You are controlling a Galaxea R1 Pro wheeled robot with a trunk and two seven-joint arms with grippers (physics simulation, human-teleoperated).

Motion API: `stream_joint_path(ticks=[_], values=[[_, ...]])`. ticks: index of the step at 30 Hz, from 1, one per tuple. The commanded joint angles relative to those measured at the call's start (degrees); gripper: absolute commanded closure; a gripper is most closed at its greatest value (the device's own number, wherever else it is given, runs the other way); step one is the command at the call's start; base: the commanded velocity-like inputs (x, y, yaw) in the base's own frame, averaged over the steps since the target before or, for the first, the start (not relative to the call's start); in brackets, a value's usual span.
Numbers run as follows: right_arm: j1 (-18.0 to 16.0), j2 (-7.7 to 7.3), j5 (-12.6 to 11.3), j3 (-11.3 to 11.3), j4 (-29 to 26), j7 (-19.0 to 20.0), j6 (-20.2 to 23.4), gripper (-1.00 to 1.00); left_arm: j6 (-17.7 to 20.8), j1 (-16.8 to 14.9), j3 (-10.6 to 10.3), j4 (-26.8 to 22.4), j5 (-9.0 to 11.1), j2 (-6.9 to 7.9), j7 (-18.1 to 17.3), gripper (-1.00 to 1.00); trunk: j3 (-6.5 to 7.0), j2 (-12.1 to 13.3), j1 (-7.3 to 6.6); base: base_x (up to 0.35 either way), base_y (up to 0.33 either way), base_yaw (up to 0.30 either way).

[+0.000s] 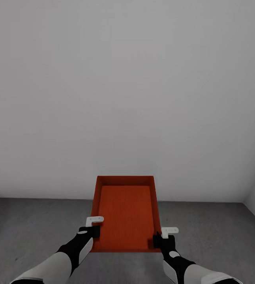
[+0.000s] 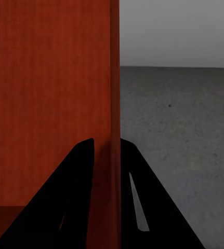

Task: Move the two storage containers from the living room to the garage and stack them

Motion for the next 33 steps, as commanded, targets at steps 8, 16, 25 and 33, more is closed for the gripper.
stream_joint_path(ticks=[8, 16, 25, 33], values=[[0.0, -0.20, -2.1, -2.2, 0.1, -0.7, -0.5, 1.00, 0.5, -0.1, 3.8, -0.7, 0.9, 0.04, 0.6, 1.00, -0.82, -0.1, 0.01, 0.000, 0.000, 0.000], [0.0, -0.20, -2.1, -2.2, 0.1, -0.7, -0.5, 1.00, 0.5, -0.1, 3.8, -0.7, 0.9, 0.04, 0.7, 1.00, -1.56, -0.1, 0.01, 0.000, 0.000, 0.000], [0.0, -0.20, -2.1, -2.2, 0.1, -0.7, -0.5, 1.00, 0.5, -0.1, 3.8, -0.7, 0.9, -0.03, 0.7, 1.00, -2.39, -0.1, 0.01, 0.000, 0.000, 0.000], [0.0, -0.25, -2.2, -2.2, 0.1, -0.7, -0.5, 1.00, 0.5, -0.1, 3.8, -0.7, 0.9, 0.04, 0.7, 1.00, -3.12, -0.1, 0.01, 0.000, 0.000, 0.000]])
